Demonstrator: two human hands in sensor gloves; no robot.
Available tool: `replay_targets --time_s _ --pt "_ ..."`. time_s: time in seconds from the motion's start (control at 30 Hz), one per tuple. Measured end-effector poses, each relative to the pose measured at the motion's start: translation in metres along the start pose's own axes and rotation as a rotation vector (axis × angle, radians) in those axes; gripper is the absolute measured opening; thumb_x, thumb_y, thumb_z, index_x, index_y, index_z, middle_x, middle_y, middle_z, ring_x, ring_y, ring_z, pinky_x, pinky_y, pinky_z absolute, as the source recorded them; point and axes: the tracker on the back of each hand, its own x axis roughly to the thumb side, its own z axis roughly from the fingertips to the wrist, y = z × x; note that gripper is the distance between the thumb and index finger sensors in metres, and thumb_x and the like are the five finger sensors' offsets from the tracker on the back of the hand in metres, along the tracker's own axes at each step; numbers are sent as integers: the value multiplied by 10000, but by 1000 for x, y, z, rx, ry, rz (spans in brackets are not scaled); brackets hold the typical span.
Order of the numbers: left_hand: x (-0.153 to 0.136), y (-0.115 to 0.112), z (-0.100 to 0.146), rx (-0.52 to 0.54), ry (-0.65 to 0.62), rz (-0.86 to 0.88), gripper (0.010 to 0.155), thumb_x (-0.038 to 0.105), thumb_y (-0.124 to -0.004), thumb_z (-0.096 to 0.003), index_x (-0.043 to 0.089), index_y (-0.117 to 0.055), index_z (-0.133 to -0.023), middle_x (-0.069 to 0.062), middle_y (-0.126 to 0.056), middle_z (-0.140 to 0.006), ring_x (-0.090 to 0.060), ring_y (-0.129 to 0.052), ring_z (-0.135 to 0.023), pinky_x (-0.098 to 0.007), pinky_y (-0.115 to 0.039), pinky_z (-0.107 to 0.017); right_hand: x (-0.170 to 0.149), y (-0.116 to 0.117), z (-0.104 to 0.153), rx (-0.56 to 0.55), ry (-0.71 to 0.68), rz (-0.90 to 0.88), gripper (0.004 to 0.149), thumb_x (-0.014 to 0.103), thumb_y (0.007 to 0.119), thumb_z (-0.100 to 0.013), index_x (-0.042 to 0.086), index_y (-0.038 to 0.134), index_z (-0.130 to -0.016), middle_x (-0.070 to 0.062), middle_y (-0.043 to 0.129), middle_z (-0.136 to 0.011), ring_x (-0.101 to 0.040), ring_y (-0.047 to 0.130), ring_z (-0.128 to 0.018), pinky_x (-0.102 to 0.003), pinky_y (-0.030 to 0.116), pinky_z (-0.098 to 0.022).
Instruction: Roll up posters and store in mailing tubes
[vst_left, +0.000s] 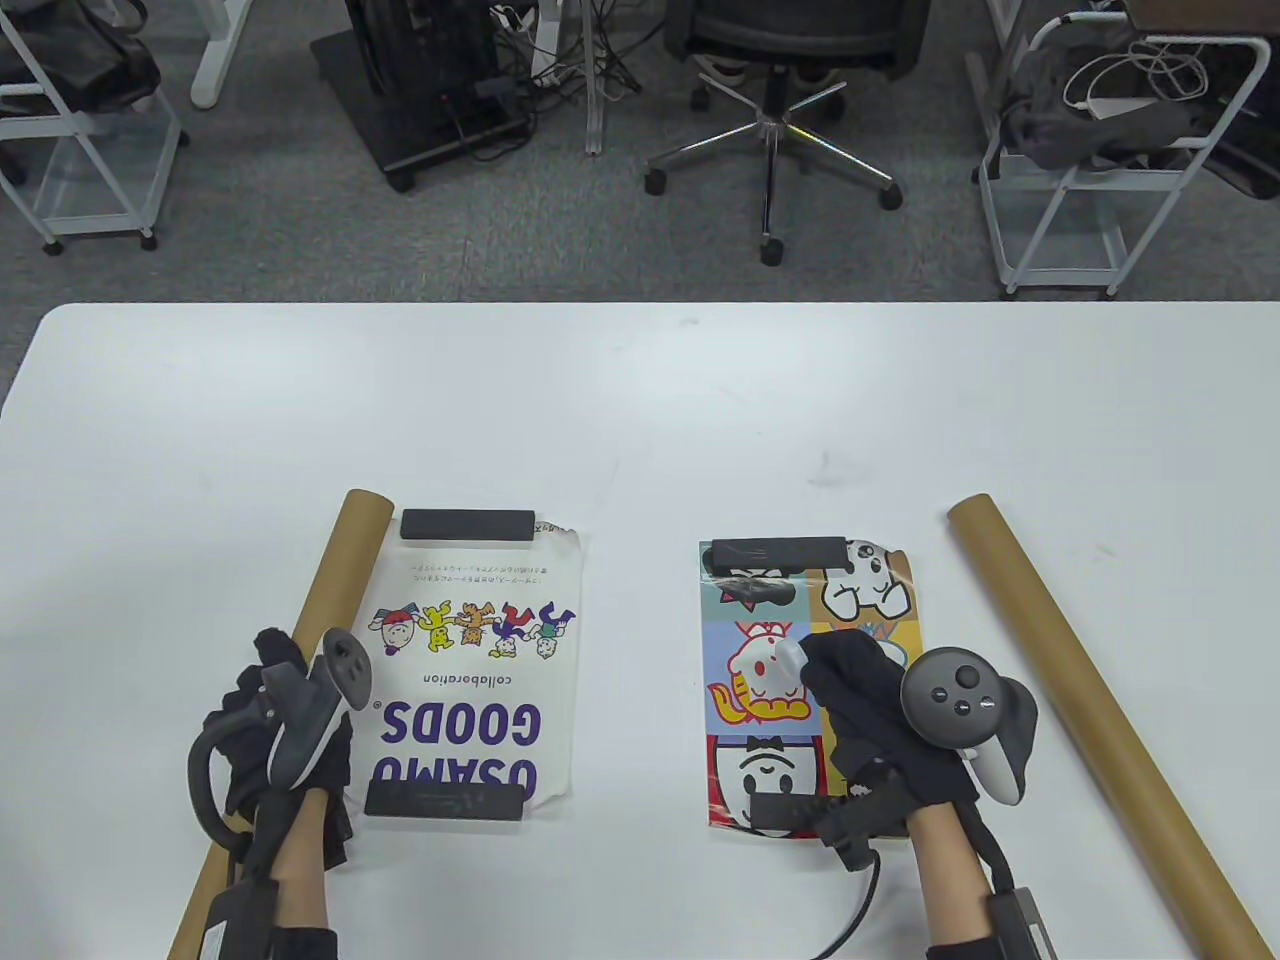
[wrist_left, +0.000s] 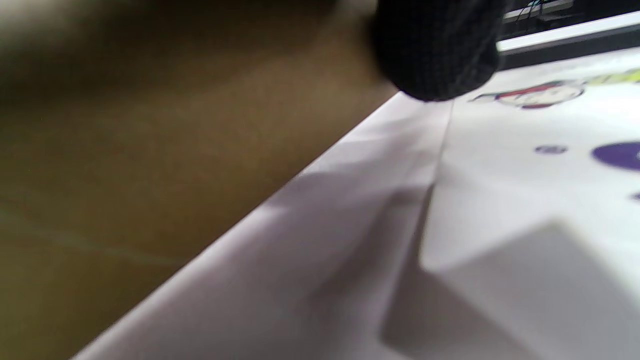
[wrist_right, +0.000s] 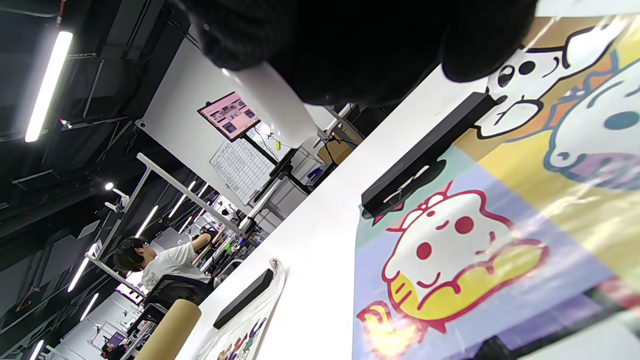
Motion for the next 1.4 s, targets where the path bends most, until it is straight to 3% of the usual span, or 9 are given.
replay_targets --time_s 0.53,0.63,0.83,1.0,1.2,1.4 --pt "-2 -12 -9 -41 33 0 891 489 -710 -493 62 -356 -1191 -169 -691 -1148 -371 -856 -945 -615 -682 -765 0 1 -1 10 14 6 385 243 643 -517 130 712 -879 -167 772 -897 -439 788 -746 -723 562 -662" --pt "3 -2 -3 -6 0 19 923 499 -703 -492 53 -306 -1196 -259 -570 -1198 -460 -753 -1020 -664 -619 -774 0 2 -1 12 18 10 386 245 645 -517 129 712 -879 -167 774 -897 -441 788 -745 -722 562 -663" --pt "24 29 21 151 -138 28 925 516 -687 -487 64 -300 -1196 -254 -532 -1215 -478 -705 -1056 -664 -600 -786 1 6 -2 9 32 8 385 252 649 -518 134 713 -879 -165 776 -895 -438 791 -743 -720 566 -661" --pt "32 41 35 178 -194 34 926 521 -684 -485 61 -308 -1195 -261 -528 -1215 -483 -699 -1060 -664 -600 -785 12 13 -9 15 59 97 386 254 655 -519 133 714 -880 -168 774 -898 -442 789 -747 -720 563 -661" --pt "32 46 41 193 -220 58 924 524 -679 -483 58 -317 -1194 -258 -532 -1214 -481 -701 -1060 -662 -602 -785 40 37 -24 55 64 301 385 261 663 -518 141 718 -880 -163 781 -895 -436 796 -742 -710 569 -667" --pt "32 50 45 211 -232 64 922 525 -677 -482 60 -321 -1194 -253 -538 -1213 -481 -704 -1058 -661 -604 -784 72 81 -42 129 25 565 385 270 666 -515 153 719 -878 -152 784 -894 -425 802 -742 -702 576 -672"
